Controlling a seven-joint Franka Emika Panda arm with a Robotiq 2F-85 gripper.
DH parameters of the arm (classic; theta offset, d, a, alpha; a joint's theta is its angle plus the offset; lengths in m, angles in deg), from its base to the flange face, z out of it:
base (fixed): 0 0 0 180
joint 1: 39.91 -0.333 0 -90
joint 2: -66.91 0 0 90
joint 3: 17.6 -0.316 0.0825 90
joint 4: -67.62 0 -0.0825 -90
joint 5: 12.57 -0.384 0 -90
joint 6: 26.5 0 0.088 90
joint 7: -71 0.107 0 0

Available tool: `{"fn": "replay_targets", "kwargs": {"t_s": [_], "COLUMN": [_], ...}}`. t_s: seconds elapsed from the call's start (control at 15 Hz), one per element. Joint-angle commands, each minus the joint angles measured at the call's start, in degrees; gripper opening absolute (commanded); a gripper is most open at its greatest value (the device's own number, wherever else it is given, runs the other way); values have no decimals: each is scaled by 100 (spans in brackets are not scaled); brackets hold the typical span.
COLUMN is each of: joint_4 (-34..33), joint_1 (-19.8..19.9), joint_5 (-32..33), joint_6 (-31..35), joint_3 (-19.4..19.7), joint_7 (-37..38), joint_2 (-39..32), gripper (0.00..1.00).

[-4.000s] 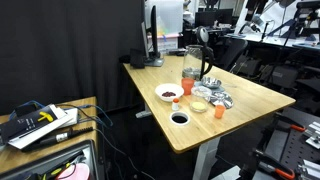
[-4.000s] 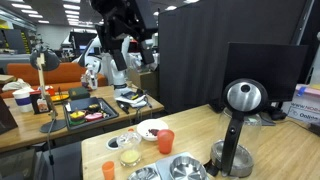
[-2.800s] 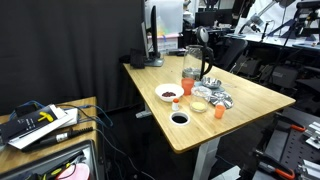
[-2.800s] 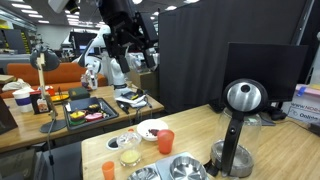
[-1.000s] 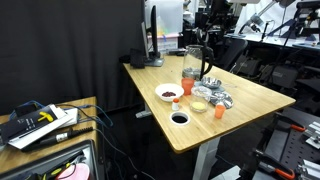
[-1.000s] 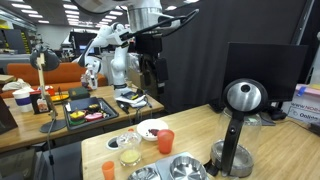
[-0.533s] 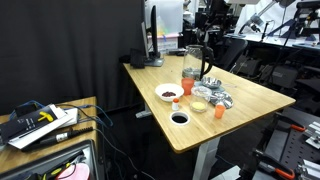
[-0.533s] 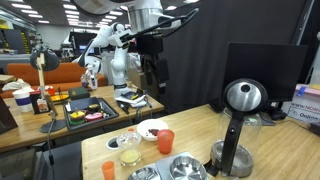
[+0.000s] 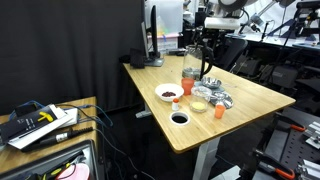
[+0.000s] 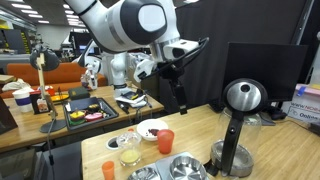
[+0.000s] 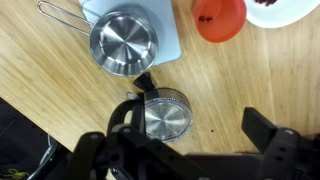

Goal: Pick the big orange cup and put it on the left side of the table

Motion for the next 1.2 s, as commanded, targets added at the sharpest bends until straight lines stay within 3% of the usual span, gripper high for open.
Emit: {"fn": "replay_targets", "kwargs": {"t_s": [0.0,0.33,0.4,0.8,1.13], "joint_4": [-424,-830,-654,-795,-928], "joint_1": [-196,-482,-555,-630,-766], "joint_5": [139,-305,-191,-245,-288], "joint_6": [30,-328,-46,-171,-407], "joint_3": [178,141,244,305,480], "joint_7": [477,173,262,310,495], "joint_2": [-603,-1256,-1143,-1313,-1848], "gripper": [100,100,100,100,100]}}
